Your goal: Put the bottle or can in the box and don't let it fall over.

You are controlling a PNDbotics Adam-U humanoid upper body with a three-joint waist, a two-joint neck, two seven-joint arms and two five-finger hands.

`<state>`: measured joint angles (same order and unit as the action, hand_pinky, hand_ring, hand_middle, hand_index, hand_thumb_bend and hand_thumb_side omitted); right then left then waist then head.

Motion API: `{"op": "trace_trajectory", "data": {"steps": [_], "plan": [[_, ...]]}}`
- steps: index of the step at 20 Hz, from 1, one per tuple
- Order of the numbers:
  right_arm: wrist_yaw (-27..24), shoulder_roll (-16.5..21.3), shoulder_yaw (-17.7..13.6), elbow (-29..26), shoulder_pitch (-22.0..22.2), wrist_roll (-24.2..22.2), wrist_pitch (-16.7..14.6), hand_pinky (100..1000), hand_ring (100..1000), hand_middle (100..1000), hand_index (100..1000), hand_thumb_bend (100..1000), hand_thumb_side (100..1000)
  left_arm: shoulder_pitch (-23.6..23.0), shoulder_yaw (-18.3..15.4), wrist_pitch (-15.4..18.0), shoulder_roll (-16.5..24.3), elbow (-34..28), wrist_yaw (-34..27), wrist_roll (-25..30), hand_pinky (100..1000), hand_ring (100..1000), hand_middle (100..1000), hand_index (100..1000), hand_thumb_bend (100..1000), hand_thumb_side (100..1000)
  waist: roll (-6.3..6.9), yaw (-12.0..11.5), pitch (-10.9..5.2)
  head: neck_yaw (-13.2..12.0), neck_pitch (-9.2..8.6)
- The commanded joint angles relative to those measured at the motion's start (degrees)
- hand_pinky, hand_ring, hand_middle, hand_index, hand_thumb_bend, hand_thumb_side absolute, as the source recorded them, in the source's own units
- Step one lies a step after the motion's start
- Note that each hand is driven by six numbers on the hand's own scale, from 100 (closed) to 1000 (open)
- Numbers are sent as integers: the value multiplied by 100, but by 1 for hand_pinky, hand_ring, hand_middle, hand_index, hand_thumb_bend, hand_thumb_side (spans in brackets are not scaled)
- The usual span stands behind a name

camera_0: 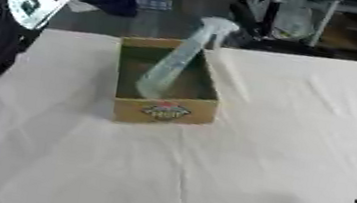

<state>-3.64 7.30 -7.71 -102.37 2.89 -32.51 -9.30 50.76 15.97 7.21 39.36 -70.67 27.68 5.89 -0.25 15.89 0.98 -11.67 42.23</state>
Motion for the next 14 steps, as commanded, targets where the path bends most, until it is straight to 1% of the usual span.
{"op": "trace_trajectory", "data": {"steps": [1, 2, 3, 4, 6, 8, 9, 11, 13, 14], "plan": [[-26, 72, -28, -72, -66, 8, 4, 797, 1000, 973, 1000, 100, 640, -94, -139, -8, 347, -523, -313, -98, 828, 795, 782, 935, 199, 886, -3, -21, -38, 48, -34], [-20, 71, -33, -72, -67, 14, 5, 797, 1000, 973, 1000, 100, 640, -220, -181, -50, 451, -748, -539, -172, 824, 790, 777, 933, 180, 881, -1, -29, -34, 51, -35], [-16, 69, -36, -73, -70, 19, 6, 797, 1000, 973, 1000, 100, 637, -385, -236, -107, 560, -997, -796, -260, 814, 779, 767, 928, 127, 879, 1, -46, -28, 52, -39], [-13, 67, -38, -74, -73, 21, 6, 797, 1000, 973, 1000, 100, 641, -574, -295, -189, 667, -1274, -1067, -355, 813, 777, 763, 927, 108, 883, 2, -56, -22, 53, -44], [-7, 59, -47, -76, -77, 30, 7, 797, 1000, 973, 1000, 100, 644, -1046, -441, -302, 802, -1889, -1662, -565, 803, 765, 750, 922, 100, 905, 1, -83, -10, 60, -62], [-1, 48, -58, -75, -82, 41, 10, 797, 1000, 973, 1000, 100, 646, -1631, -650, -403, 790, -2503, -2222, -823, 783, 744, 729, 914, 100, 932, -4, -109, 3, 53, -85], [-2, 41, -62, -77, -86, 46, 11, 797, 1000, 973, 1000, 100, 644, -1967, -760, -444, 731, -2800, -2471, -971, 778, 739, 725, 911, 100, 930, -7, -119, 10, 53, -99], [-6, 28, -73, -80, -98, 57, 17, 797, 1000, 973, 1000, 100, 652, -2652, -951, -504, 487, -3328, -2848, -1257, 764, 724, 707, 904, 100, 947, -11, -147, 28, 47, -128], [1, 11, -90, -75, -102, 73, 27, 797, 1000, 973, 1000, 100, 655, -3268, -1079, -534, 54, -3696, -3098, -1488, 756, 714, 695, 900, 100, 971, -17, -186, 38, 56, -132], [5, 2, -99, -76, -104, 84, 29, 797, 1000, 973, 1000, 100, 653, -3551, -1124, -534, -253, -3816, -3184, -1575, 754, 711, 692, 898, 100, 982, -25, -213, 45, 65, -131]]}}
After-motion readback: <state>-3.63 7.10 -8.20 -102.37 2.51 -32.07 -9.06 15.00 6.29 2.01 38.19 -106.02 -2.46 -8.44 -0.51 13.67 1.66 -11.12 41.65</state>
